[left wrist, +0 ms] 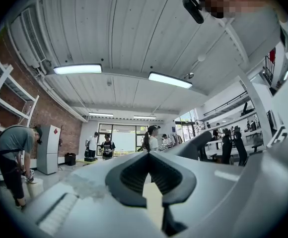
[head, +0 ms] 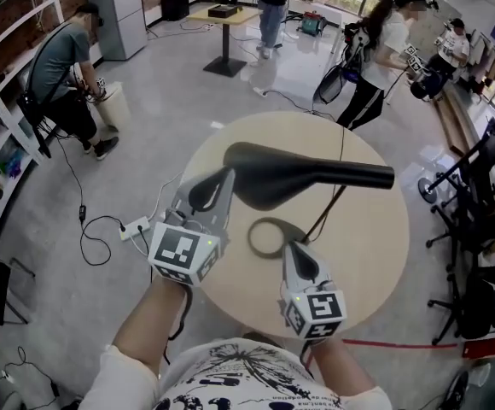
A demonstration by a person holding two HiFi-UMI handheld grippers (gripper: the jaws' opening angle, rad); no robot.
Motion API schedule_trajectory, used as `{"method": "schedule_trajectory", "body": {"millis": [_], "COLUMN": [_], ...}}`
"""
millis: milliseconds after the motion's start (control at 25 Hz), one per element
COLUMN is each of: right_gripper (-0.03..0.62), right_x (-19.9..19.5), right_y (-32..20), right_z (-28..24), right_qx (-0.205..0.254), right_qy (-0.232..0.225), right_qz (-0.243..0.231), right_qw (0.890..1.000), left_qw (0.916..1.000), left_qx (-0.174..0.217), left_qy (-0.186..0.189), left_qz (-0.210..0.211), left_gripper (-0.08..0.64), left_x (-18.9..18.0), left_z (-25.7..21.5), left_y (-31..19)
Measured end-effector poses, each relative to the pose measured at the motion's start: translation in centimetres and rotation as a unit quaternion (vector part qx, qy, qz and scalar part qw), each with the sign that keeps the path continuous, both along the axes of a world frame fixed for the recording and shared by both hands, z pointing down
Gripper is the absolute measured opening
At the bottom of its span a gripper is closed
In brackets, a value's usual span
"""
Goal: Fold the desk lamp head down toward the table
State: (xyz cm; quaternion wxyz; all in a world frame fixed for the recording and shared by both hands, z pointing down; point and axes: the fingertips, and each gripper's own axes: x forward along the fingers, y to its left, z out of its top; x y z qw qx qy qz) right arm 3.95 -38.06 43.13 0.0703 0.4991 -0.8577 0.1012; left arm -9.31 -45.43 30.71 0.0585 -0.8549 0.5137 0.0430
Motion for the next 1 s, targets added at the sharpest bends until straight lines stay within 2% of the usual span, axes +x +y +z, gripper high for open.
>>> {"method": "schedule_trajectory", "body": {"millis": [200,600,1000], "right_gripper": [0.009,0.009,0.009], "right_x": [0.2,1.0,2.6], "right_y": [0.2,-0.3,0.1], "right_z": [0.9,2.7,4.2], "right_qx": [-0.011,-0.033,-0.052], "right_qy": [0.008,0.015,0.022], "right_qz": [0.003,0.02,0.05], "right_qw": [1.0,0.999,0.997], "left_qw": [0.9989,0.9947,0.9891], "left_qx": [-0.047,-0.096,-0.128], "left_qy": [-0.005,0.017,0.029], "left_qz": [0.008,0.034,0.066], "left_gripper": [0.0,0.0,-0.004], "left_x": [0.9,3.0,5.9], "left_z": [3.5,7.6,10.3], "left_y": [-0.1,-0.7,-0.6]}}
